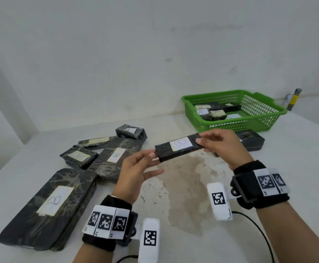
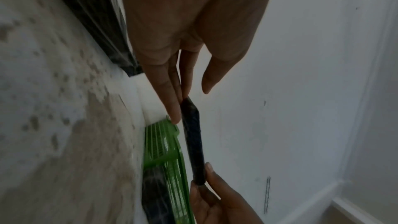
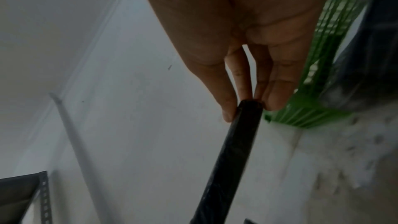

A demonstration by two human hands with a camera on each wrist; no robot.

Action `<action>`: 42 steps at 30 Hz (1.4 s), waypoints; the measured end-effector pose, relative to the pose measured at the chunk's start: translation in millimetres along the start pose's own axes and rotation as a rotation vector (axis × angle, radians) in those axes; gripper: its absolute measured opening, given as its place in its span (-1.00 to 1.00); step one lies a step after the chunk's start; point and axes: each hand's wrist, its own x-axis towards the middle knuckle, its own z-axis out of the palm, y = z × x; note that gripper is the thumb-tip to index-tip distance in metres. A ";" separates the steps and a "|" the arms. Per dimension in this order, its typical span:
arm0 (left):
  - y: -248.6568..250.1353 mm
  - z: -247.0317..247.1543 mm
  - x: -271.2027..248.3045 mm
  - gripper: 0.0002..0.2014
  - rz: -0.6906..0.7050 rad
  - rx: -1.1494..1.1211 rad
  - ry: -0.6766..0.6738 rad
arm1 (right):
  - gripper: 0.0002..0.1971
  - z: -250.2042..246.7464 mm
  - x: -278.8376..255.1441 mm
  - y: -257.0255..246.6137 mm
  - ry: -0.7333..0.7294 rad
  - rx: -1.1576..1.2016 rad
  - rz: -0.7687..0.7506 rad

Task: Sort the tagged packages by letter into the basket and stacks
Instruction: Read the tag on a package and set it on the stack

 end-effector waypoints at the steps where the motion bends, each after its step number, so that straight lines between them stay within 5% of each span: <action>1: -1.5 9.3 0.1 -0.80 -0.022 0.022 -0.034 | -0.85 -12.3 -1.9 3.0 0.010 -0.021 0.018; 13: -56.2 121.1 21.3 -0.84 -0.315 0.331 -0.272 | -0.81 -124.5 -0.8 66.4 0.214 -0.149 0.313; 22: -76.3 161.7 44.0 -0.87 -0.379 0.413 -0.211 | -0.86 -150.2 23.3 85.9 0.223 -0.201 0.360; 31: -73.3 161.7 42.8 -0.98 -0.423 0.337 -0.208 | -0.80 -151.4 25.7 88.2 0.181 -0.128 0.399; 36: -63.3 142.1 35.8 -0.83 -0.360 0.285 -0.179 | -0.61 -153.8 16.8 79.1 0.186 -0.296 0.376; 42: -36.8 82.3 23.0 -0.88 -0.223 0.302 -0.072 | -0.77 -126.4 -0.3 41.7 0.104 -0.362 0.233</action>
